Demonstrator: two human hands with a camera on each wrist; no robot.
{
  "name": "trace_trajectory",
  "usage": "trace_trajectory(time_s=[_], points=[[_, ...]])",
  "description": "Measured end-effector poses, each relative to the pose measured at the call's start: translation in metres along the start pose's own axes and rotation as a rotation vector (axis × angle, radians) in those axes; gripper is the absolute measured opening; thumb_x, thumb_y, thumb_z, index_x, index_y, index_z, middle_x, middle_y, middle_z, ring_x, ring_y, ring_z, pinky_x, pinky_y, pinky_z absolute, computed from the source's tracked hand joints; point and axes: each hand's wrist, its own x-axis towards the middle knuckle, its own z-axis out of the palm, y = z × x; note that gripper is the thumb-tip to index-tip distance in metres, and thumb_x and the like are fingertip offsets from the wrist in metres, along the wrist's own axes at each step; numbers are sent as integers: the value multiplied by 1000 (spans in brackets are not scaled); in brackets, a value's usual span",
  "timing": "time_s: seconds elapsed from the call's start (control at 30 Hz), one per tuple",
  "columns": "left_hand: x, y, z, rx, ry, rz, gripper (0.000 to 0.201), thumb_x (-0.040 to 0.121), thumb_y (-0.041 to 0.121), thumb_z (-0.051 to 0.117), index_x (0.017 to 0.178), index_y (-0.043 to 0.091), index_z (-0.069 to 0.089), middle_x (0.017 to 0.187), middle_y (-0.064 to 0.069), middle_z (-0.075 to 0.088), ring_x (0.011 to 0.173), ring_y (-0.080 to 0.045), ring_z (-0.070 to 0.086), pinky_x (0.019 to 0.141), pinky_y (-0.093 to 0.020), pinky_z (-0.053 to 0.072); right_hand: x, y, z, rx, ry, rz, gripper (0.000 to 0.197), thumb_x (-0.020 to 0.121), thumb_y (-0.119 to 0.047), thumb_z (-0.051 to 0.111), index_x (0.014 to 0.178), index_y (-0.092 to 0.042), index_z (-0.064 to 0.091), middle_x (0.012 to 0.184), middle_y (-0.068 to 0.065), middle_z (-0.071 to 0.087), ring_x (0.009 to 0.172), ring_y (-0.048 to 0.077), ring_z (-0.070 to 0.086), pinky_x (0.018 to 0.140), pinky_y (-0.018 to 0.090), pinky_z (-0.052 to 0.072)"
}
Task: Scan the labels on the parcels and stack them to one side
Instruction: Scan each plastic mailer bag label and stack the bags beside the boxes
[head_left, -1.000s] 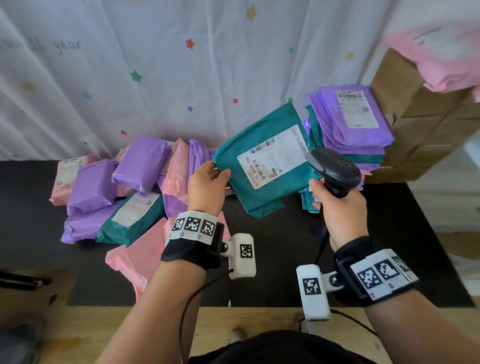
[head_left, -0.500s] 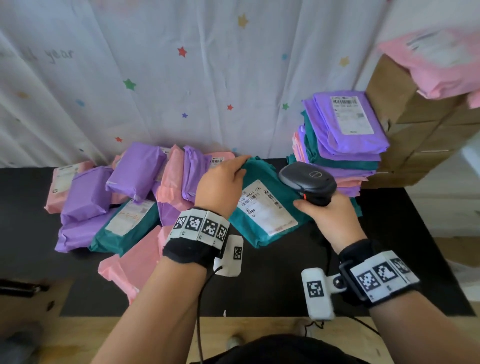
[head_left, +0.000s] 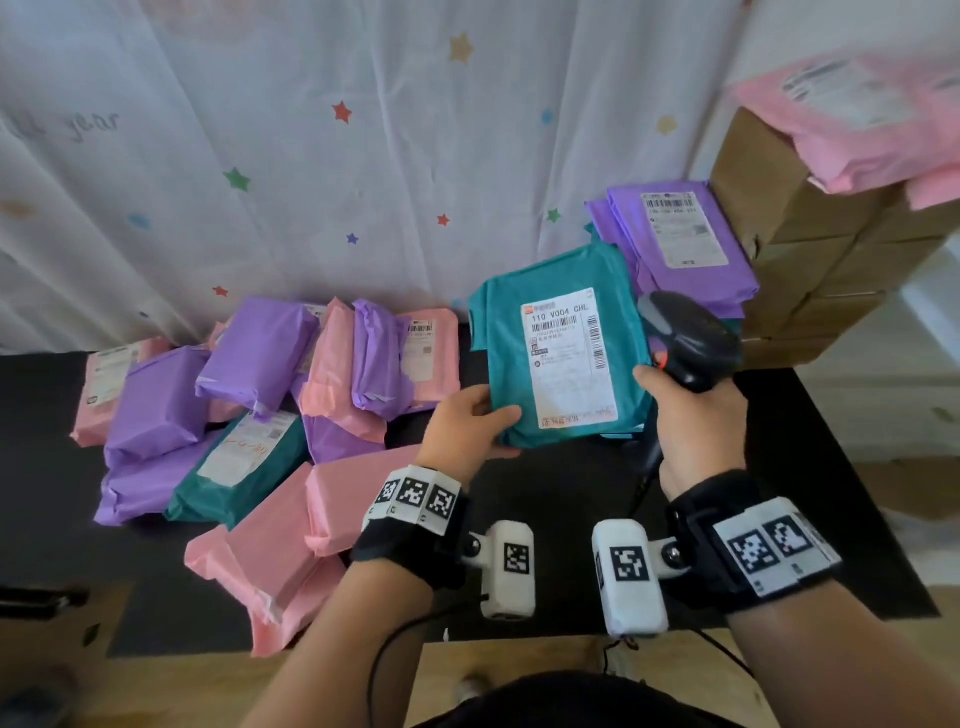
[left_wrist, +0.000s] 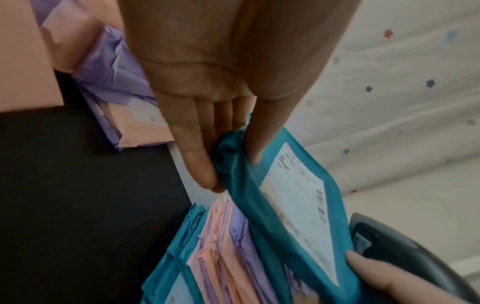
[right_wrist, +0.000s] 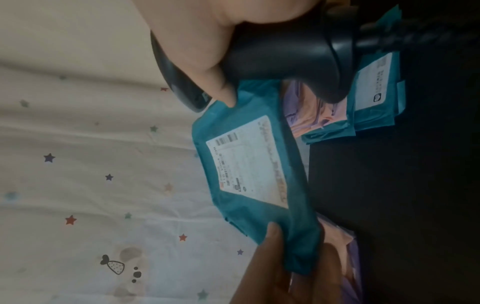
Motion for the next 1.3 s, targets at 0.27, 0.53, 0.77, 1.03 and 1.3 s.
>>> trace_trajectory(time_s=[0.27, 0.53, 0.77, 1.03, 1.3], points=[[2, 5, -16, 50, 202, 159, 35, 87, 0, 63, 122, 3, 59, 109, -11, 70, 93, -24, 69, 77, -43, 59, -7, 4, -2, -97, -96, -76, 11, 79, -26, 81, 79, -33, 72, 80, -12, 75, 82, 8, 71, 74, 30, 56], [1, 9, -23, 96, 303, 184, 40, 88, 6, 64, 127, 7, 58, 113, -8, 69, 96, -22, 69, 80, -41, 59, -26, 4, 14, -168, -385, -40, 10, 82, -15, 78, 77, -17, 69, 62, -9, 68, 56, 4, 64, 49, 19, 50], [-1, 9, -26, 132, 319, 200, 43, 89, 9, 63, 131, 9, 55, 117, -7, 67, 98, -20, 68, 80, -41, 59, -28, 3, 17, -208, -424, -51, 12, 83, -19, 77, 75, -19, 68, 61, -10, 68, 56, 3, 65, 49, 18, 50], [2, 7, -28, 163, 340, 205, 42, 88, 11, 64, 129, 11, 57, 116, -6, 68, 99, -20, 68, 83, -42, 58, -28, 0, 16, -196, -410, -42, 10, 83, -19, 77, 78, -20, 68, 63, -11, 70, 58, 4, 66, 50, 18, 51], [8, 14, -20, 189, 377, 254, 42, 88, 12, 65, 129, 13, 58, 118, -2, 66, 93, -15, 68, 75, -31, 60, -23, -4, 9, -158, -377, -36, 10, 83, -17, 77, 78, -19, 69, 64, -10, 70, 59, 3, 66, 51, 17, 51]])
